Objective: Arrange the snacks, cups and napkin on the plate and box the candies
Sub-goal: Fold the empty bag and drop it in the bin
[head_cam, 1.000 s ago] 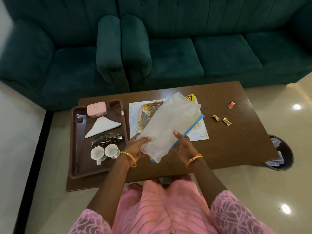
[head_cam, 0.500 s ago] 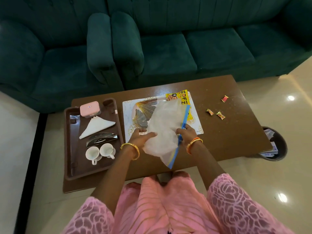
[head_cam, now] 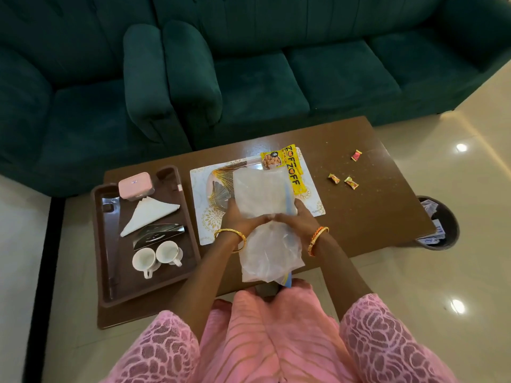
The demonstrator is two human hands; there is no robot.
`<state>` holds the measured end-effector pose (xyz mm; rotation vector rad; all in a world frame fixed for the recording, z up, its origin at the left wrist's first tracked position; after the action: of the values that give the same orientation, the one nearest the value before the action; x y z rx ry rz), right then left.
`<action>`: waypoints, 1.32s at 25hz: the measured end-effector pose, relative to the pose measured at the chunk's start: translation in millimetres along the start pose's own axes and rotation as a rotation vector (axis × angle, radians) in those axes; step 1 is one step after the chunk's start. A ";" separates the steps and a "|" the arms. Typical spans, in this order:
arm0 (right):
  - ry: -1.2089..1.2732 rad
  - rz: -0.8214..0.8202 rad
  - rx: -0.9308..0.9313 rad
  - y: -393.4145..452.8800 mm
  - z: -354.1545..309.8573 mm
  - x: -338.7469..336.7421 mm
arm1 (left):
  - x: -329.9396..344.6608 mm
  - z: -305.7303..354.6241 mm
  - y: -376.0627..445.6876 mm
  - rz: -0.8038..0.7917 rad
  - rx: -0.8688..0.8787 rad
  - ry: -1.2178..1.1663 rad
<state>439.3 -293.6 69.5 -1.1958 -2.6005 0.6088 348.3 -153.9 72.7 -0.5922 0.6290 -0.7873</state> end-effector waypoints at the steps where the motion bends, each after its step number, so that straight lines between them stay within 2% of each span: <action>1: 0.046 0.119 0.015 1.4 5.3 -12.5 | -0.4 -1.7 1.5 -0.030 -0.033 -0.072; 4: 0.250 0.293 -0.014 -3.2 11.3 -37.2 | -2.5 -4.9 7.9 -0.077 -0.054 -0.170; 8: 0.108 0.353 -0.173 -11.4 6.0 -58.2 | 14.2 1.7 7.4 -0.016 -0.036 -0.210; 10: 0.043 0.295 -0.235 -9.8 1.3 -68.6 | 26.7 11.6 6.0 0.022 0.000 -0.205; 12: 0.067 0.146 -0.200 -7.5 1.9 -74.9 | 43.9 22.3 7.5 0.006 0.064 -0.134; 14: 0.104 -0.006 -0.095 -6.8 10.2 -85.0 | 70.5 30.9 9.9 -0.091 0.094 -0.092; 17: -0.087 -0.027 -0.044 -6.7 22.9 -129.8 | 125.2 36.6 15.6 -0.340 -0.074 -0.140; 19: -0.246 0.022 -0.030 -5.2 31.7 -170.0 | 166.2 39.4 17.6 -0.439 -0.152 0.018; 21: -0.422 0.096 0.001 -3.0 40.8 -224.4 | 218.9 47.4 17.1 -0.462 -0.120 0.318; 24: -0.538 0.215 0.004 -1.6 47.3 -302.4 | 295.9 63.5 12.2 -0.334 0.090 0.827; 26: -0.569 0.294 -0.004 -3.0 53.8 -360.7 | 354.6 82.0 12.4 -0.261 0.218 0.971; 28: -0.517 0.368 -0.026 -7.1 61.1 -414.0 | 405.0 98.8 15.0 -0.241 0.233 0.923; 29: -0.455 0.406 -0.036 -9.3 64.1 -438.9 | 425.9 104.9 18.3 -0.262 0.174 0.805; 31: -0.303 0.515 -0.041 -13.0 72.0 -491.5 | 476.5 116.6 20.2 -0.374 0.032 0.555; 33: -0.151 0.606 -0.022 -13.7 79.6 -531.7 | 526.9 129.1 18.9 -0.469 0.007 0.447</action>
<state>745.5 -729.1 -6.8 -2.0361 -2.3366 0.7982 736.1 -525.6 -5.6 -0.5681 0.9098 -1.3840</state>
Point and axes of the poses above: each hand's wrist, its own y-axis towards the middle knuckle, its own x-axis out of the palm, z = x × y, the point moved 7 cm from there along y, towards the middle knuckle, and after that the axes turned 13 degrees about -x, right-handed, at the moved point
